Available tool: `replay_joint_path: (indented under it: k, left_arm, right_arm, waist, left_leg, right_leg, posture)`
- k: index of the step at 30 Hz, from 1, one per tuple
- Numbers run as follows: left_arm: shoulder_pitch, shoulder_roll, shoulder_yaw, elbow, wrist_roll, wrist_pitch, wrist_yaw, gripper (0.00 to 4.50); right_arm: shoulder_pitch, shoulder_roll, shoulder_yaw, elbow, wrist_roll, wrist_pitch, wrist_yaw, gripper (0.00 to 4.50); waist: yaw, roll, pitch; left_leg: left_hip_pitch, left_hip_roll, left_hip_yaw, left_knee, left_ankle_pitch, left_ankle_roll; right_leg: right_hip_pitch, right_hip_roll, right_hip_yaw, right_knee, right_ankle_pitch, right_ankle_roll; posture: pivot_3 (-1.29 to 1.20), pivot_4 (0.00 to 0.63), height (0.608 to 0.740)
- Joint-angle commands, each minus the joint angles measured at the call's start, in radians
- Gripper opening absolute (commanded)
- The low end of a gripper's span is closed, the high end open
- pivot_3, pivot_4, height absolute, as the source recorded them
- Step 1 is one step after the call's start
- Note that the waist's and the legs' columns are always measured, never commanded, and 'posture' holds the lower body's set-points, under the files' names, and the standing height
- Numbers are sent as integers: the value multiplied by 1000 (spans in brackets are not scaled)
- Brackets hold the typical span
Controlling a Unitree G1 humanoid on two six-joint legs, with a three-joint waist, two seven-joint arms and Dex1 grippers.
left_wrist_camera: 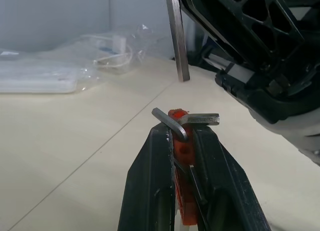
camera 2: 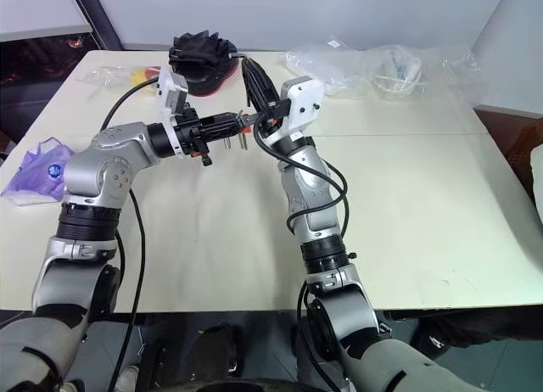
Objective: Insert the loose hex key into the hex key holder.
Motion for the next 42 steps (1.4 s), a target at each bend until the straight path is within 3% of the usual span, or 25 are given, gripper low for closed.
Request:
replay_joint_path:
  k: [1, 42]
  left_arm:
    - [-32, 0, 23, -32, -17, -4, 2, 0]
    - [-46, -2, 51, -62, -71, 53, 34, 0]
  right_arm:
    - [-11, 15, 10, -19, 1, -23, 3, 23]
    - [28, 12, 20, -3, -15, -35, -1, 23]
  waist:
    - [0, 0, 0]
    - [0, 0, 0]
  left_leg:
    - [0, 0, 0, 0, 0, 0]
    - [0, 0, 0, 0, 0, 0]
  right_leg:
    - [0, 0, 0, 0, 0, 0]
    - [0, 0, 0, 0, 0, 0]
  posture:
    - [0, 150, 740]
    - [0, 150, 740]
